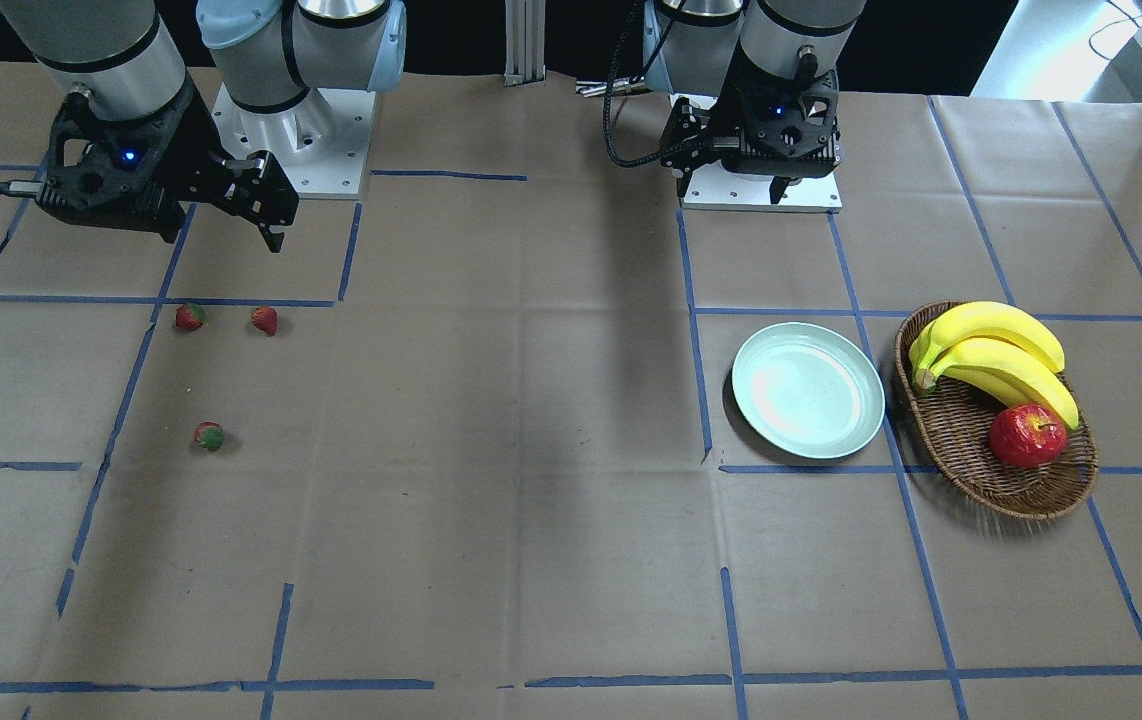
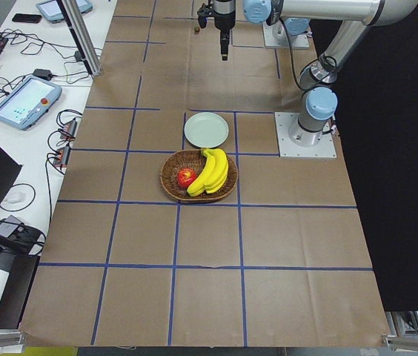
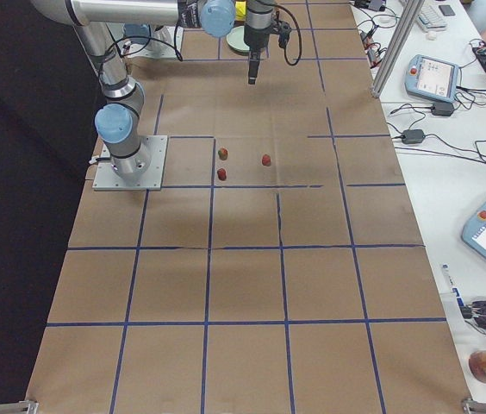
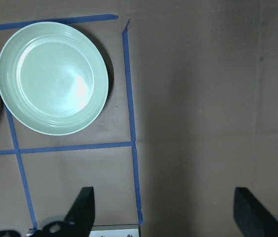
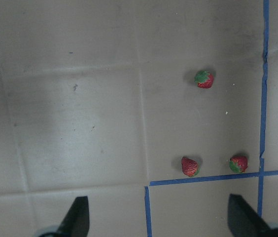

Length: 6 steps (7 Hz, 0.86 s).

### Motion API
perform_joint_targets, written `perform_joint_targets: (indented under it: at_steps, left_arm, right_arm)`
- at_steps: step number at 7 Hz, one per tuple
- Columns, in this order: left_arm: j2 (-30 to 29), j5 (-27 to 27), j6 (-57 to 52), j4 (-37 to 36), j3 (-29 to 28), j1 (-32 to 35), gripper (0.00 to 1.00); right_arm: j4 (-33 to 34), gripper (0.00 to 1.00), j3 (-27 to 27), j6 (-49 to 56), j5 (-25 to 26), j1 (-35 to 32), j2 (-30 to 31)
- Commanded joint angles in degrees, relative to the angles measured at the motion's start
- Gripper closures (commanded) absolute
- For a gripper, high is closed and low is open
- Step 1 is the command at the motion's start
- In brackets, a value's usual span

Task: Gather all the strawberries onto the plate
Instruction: 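Move the right gripper over the scattered red strawberries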

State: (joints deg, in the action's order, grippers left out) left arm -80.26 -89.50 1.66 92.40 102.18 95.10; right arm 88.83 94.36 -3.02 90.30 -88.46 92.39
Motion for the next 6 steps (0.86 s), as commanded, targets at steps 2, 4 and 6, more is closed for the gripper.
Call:
perform_joint_targets:
  at_steps: [2,4,6]
  left_arm:
    - [-0.2,-0.1,0.1,0.0,0.4,0.0,0.00]
    - [0.1,0.0,-0.1,0.1,0.5,0.0,0.00]
    - [0.0,0.0,-0.1,0.1,0.6,-0.1,0.00]
  right_arm:
    - [-0.5,0.00,-1.8,0.0,-0.2,-0.1,-1.6]
    - [-0.6,0.00,-1.7,0.0,-0.2,-0.1,-1.6]
    - [-0.3,0.00,-1.2,0.0,-0.1,0.0,-1.3]
